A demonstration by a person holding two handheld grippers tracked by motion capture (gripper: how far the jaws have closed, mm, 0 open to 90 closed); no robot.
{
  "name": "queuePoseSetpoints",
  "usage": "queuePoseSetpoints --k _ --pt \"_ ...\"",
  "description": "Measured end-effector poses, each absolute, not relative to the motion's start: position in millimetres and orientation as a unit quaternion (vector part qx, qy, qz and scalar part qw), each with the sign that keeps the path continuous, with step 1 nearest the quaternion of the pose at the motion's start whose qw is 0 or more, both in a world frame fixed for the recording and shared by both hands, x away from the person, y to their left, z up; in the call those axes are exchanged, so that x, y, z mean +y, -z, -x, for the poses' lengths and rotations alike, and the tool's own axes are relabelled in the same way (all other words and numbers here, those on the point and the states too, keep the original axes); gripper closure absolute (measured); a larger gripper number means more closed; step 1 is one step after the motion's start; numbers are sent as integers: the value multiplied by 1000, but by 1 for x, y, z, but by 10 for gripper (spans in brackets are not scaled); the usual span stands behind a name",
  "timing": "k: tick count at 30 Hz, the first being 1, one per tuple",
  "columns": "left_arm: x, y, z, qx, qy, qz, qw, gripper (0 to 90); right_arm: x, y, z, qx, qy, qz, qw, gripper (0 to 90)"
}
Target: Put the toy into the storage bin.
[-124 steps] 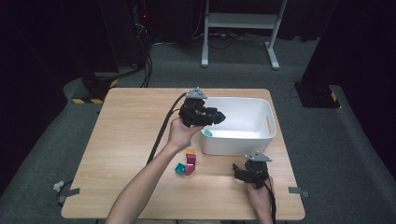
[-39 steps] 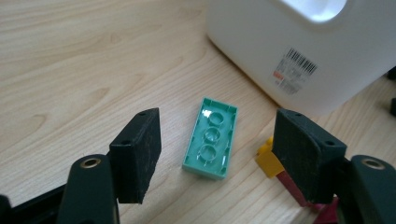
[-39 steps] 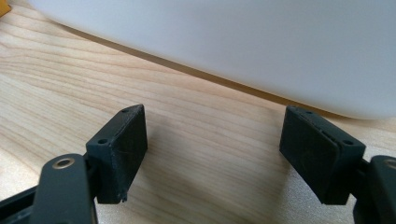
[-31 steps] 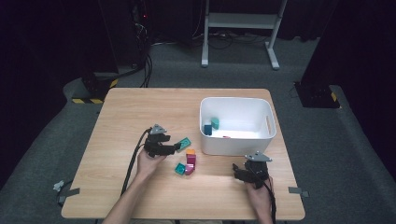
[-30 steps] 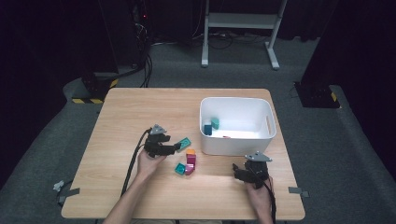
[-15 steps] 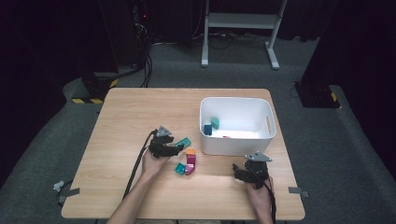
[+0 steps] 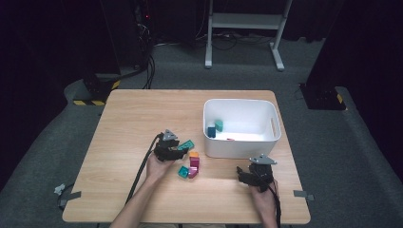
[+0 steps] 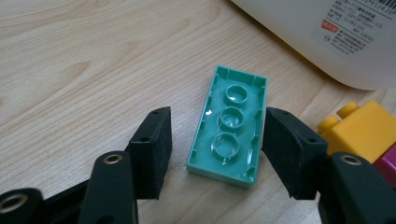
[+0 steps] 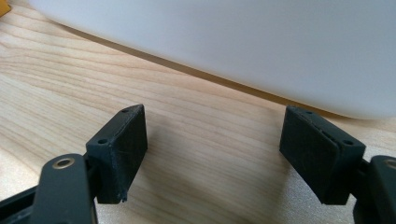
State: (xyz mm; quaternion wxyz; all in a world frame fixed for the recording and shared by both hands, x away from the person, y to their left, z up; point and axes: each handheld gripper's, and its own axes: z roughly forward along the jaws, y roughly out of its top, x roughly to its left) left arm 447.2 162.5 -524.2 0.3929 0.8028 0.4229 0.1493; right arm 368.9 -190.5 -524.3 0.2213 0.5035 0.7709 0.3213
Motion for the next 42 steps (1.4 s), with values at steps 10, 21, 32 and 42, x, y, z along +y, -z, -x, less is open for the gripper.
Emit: queuePoseSetpoints --k 10,21,32,42 --pt "161 525 -446 412 -175 -810 380 528 -191 524 -369 771 -321 -503 221 230" --pt "164 525 -445 412 -180 -807 383 578 -191 524 -369 771 -321 -504 221 230" --pt "163 525 -445 412 -183 -807 381 583 -191 524 -369 771 -321 -503 221 230" --pt "165 524 -447 415 -170 -808 382 587 -191 524 -369 771 -321 -504 221 230"
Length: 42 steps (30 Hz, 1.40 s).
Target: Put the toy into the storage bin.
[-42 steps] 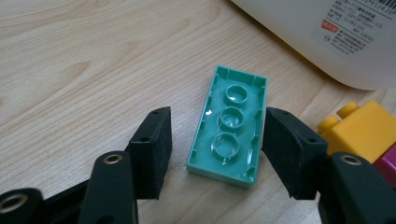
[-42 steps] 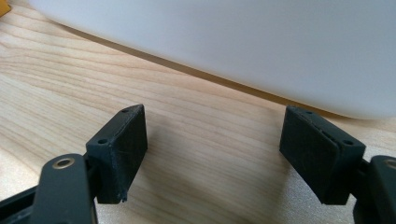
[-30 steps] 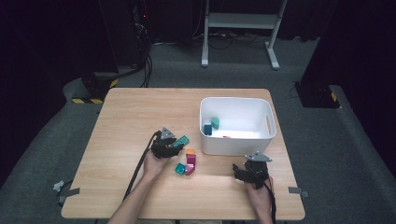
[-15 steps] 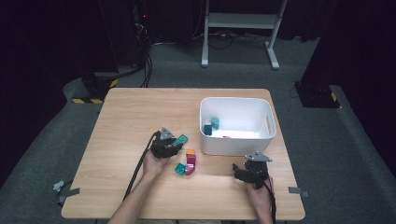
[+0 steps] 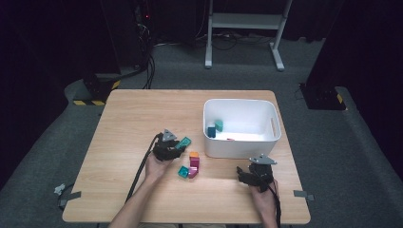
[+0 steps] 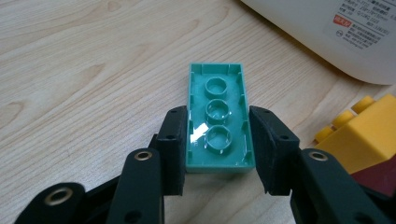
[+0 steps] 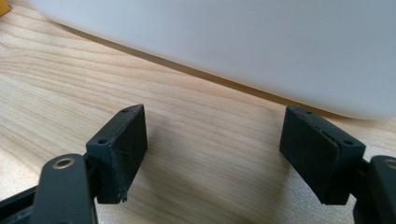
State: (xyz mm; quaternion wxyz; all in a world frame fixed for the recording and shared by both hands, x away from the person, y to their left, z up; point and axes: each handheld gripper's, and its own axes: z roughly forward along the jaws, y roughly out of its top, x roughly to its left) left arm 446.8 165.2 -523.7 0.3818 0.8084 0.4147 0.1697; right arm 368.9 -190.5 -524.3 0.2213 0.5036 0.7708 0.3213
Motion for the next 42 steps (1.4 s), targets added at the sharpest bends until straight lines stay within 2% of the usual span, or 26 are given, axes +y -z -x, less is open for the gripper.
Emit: queuePoseSetpoints --k 42 --pt "189 482 -434 423 -165 -795 402 586 -191 524 -369 771 -321 -503 221 230"
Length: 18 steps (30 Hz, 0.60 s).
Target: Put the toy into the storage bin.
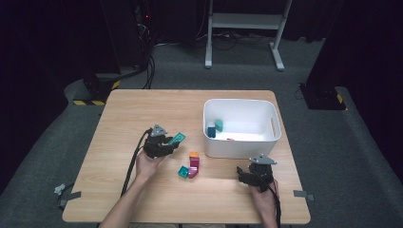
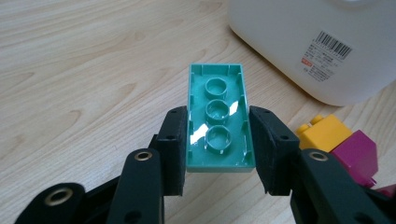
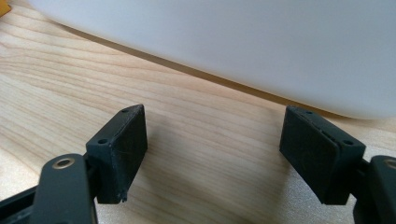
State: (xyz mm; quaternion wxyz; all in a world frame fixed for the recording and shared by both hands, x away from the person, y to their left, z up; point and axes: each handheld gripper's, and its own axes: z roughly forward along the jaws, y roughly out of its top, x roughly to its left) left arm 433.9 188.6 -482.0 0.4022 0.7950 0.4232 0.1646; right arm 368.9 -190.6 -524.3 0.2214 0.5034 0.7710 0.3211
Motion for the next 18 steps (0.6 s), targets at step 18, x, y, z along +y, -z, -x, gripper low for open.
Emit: queuePoseSetpoints --k 18 --pt "202 460 -432 430 -163 -783 420 586 -191 524 -369 771 -321 -503 221 230"
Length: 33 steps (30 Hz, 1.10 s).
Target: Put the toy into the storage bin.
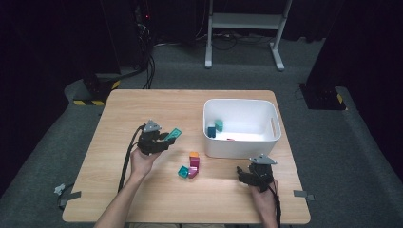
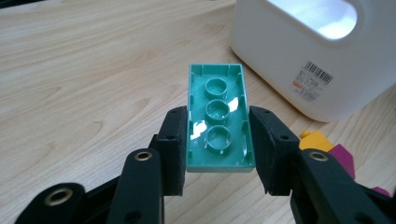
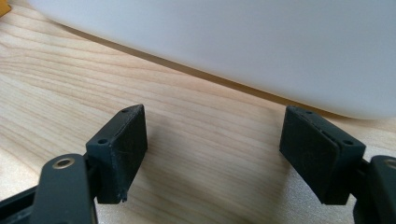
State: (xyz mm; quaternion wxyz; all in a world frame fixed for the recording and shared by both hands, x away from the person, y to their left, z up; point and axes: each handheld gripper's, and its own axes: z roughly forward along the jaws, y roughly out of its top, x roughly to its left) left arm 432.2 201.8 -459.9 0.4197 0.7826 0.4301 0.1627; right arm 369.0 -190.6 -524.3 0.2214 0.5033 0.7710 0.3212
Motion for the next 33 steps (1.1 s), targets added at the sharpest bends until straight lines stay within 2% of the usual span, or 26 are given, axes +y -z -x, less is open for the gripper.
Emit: queuePoseSetpoints --k 18,33 --pt "205 426 -429 413 -161 -783 436 586 -191 524 -369 771 -322 -502 221 229" --pt "193 392 -437 387 -148 -784 461 586 -191 524 -369 772 -322 -502 221 229"
